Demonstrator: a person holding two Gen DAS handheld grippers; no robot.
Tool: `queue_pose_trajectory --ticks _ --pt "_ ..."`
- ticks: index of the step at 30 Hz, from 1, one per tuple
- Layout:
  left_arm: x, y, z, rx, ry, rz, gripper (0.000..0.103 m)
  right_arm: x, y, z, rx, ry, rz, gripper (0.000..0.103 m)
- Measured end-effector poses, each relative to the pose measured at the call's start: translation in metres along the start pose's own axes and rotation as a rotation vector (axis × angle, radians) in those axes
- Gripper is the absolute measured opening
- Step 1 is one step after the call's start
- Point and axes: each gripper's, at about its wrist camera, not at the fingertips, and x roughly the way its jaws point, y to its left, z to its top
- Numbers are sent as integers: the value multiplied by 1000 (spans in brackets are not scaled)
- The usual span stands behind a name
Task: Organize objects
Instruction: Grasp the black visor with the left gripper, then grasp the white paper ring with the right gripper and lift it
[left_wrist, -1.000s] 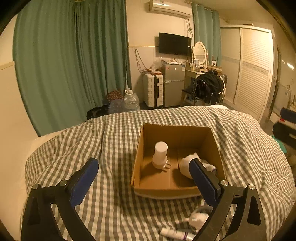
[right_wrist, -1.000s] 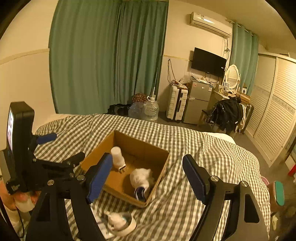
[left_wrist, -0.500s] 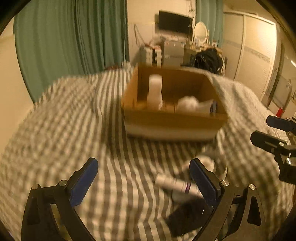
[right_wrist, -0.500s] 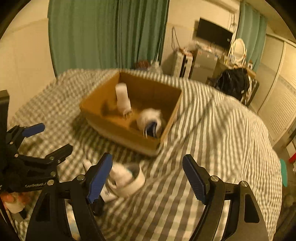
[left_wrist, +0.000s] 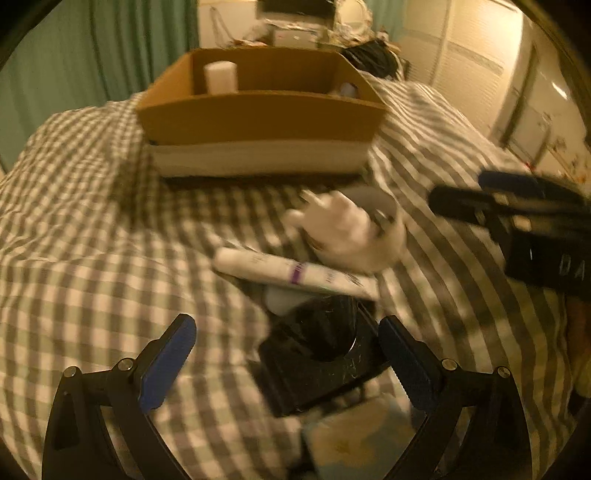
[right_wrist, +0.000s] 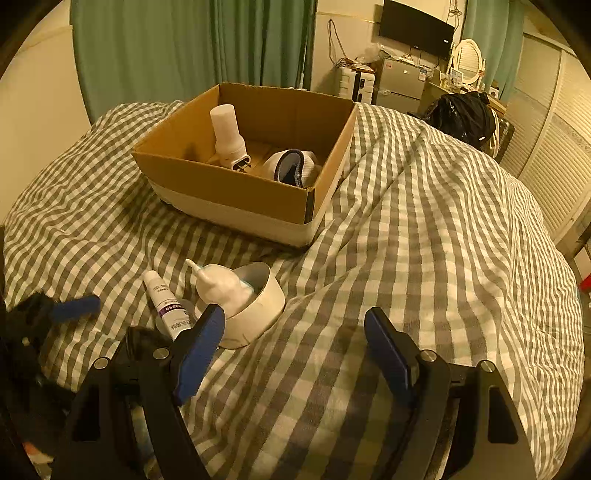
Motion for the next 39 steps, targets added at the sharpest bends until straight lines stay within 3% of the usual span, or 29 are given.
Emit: queue_pose_trajectory --ticks 5,8,15,18,25,34,39 --pt "10 -11 -3 48 39 -37 100 0 -1 1 13 0 1 78" --pt "20 -7 -4 29 84 -89 88 1 0 1 14 3 -3 78" --pt "4 4 -2 -15 41 -100 88 2 1 2 6 8 -7 78" --pt "-14 18 6 -36 -24 -48 88 4 4 3 -16 16 2 78" --pt "-29 52 25 -37 -129 171 88 25 35 6 -173 97 -3 78" --pt "-26 74 31 -61 -174 252 88 62 51 16 -242 205 21 78" --pt "-18 83 29 -87 -146 221 88 81 58 18 -247 255 33 78"
